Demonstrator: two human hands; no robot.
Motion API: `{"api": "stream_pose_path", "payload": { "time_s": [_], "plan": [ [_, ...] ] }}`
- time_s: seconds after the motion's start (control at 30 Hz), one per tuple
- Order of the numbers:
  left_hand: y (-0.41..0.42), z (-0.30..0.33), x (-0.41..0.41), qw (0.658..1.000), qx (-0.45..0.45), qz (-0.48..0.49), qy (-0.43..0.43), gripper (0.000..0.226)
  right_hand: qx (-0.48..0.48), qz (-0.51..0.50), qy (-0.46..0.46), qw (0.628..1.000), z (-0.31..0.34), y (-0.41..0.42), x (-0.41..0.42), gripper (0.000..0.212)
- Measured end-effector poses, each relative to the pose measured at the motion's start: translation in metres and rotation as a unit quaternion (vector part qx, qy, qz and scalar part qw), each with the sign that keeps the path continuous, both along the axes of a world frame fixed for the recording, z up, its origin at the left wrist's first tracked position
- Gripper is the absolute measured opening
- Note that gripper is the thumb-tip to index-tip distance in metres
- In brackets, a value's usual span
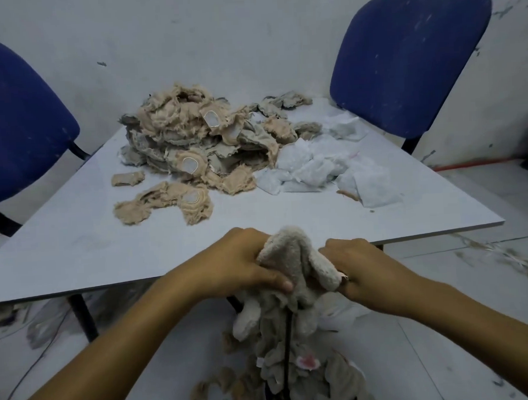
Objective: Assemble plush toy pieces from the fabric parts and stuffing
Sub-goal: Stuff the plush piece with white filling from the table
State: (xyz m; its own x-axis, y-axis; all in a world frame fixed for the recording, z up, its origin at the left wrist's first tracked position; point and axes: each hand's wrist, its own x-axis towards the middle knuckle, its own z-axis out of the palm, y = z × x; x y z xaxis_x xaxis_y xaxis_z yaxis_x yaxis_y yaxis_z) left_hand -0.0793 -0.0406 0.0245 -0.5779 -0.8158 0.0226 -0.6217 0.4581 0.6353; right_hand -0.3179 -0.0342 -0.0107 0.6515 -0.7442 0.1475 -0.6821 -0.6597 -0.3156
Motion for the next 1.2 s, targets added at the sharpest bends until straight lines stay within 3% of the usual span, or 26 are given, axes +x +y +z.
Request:
{"api": "stream_pose_path", "payload": {
  "time_s": [0.13,0.2,0.27,0.37,0.47,0.53,0.6,0.73,0.9,0.93,1.1,1.2],
  "plan": [
    [0.002,0.015,0.001,0.983,-0.007,0.022,0.183,0.011,0.015,0.043,-0.218,0.975,0.012,0.007,0.004,0.041],
    [0.003,0.024,-0.004,0.954,-0.035,0.035,0.295,0.022,-0.041,0.022,-0.297,0.954,0.02,0.008,0.01,0.031],
    [0.001,0.032,-0.003,0.924,-0.009,0.027,0.38,0.032,-0.008,-0.019,-0.417,0.908,0.035,0.004,0.016,0.026],
    [-0.007,0.029,0.002,0.935,0.096,0.029,0.339,0.054,0.128,-0.074,-0.552,0.821,0.052,-0.003,0.021,0.016],
    [-0.011,0.025,-0.001,0.937,0.065,0.103,0.328,0.029,0.253,-0.125,-0.64,0.714,0.054,-0.011,0.025,0.011],
    [-0.014,0.026,-0.001,0.906,0.05,0.133,0.399,0.02,0.303,-0.178,-0.634,0.689,0.053,-0.018,0.026,0.023],
    [-0.018,0.03,0.002,0.876,0.047,0.155,0.454,0.022,0.343,-0.213,-0.605,0.686,0.051,-0.024,0.026,0.036],
    [-0.025,0.022,0.001,0.859,0.079,0.219,0.456,0.012,0.392,-0.222,-0.597,0.664,0.045,-0.033,0.033,0.008],
    [-0.036,0.02,0.013,0.833,0.118,0.246,0.481,0.017,0.385,-0.196,-0.603,0.67,0.043,-0.044,0.038,0.008],
    [-0.038,0.02,0.017,0.833,0.115,0.243,0.483,0.019,0.385,-0.187,-0.599,0.677,0.043,-0.044,0.039,0.004],
    [-0.039,0.014,0.03,0.865,0.047,0.222,0.447,0.033,0.381,-0.115,-0.609,0.686,0.036,-0.046,0.047,0.032],
    [-0.041,0.013,0.03,0.884,-0.009,0.232,0.407,0.026,0.342,-0.114,-0.607,0.709,0.034,-0.047,0.053,0.038]
  ]
}}
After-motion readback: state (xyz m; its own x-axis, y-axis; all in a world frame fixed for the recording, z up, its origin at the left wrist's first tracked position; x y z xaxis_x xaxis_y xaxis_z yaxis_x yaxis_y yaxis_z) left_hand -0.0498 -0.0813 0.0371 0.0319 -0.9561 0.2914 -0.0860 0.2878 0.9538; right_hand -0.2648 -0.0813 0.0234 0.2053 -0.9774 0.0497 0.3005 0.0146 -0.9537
